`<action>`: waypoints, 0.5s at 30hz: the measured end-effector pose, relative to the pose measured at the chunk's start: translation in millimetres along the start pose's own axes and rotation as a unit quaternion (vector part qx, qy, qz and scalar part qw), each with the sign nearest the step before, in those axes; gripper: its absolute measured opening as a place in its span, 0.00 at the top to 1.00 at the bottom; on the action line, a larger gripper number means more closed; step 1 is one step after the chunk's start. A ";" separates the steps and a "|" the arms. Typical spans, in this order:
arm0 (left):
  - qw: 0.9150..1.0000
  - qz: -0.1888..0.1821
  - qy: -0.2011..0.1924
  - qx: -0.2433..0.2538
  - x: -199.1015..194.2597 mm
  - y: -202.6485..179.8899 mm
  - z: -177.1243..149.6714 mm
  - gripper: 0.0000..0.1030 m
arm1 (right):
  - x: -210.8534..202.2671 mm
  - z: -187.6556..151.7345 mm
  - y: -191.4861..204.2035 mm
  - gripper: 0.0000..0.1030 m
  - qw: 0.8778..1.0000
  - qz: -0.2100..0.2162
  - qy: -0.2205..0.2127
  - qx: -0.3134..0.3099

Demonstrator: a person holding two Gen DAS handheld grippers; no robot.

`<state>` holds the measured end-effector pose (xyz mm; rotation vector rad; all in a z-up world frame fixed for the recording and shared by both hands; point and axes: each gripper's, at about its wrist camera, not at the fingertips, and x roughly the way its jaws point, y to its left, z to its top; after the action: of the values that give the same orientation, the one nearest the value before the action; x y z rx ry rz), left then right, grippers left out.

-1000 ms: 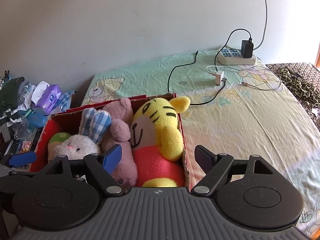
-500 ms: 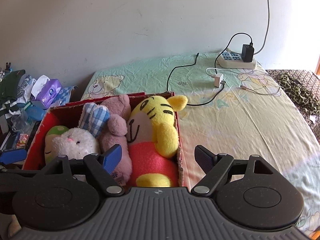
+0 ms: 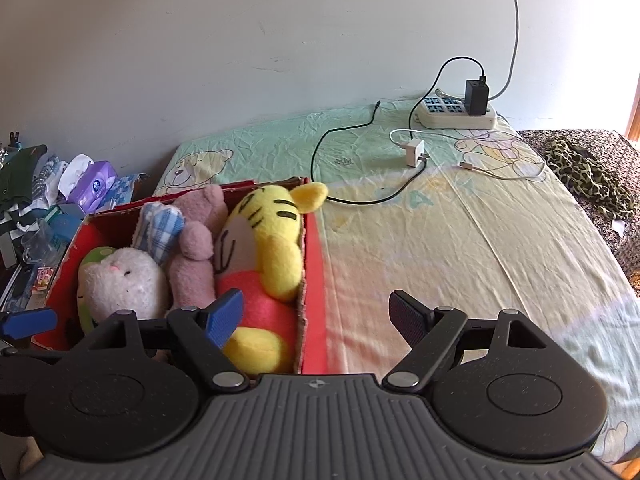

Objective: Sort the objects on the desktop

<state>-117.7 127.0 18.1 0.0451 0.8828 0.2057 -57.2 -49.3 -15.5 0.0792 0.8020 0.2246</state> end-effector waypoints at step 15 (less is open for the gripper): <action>0.999 0.021 0.027 -0.030 4.9 23.8 -1.9 0.01 | -1.9 -3.1 16.7 0.20 1.000 0.016 0.001 -0.022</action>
<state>-120.0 151.2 16.1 0.0018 0.9303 0.2744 -63.5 -33.6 -13.6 0.0505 0.7979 0.2719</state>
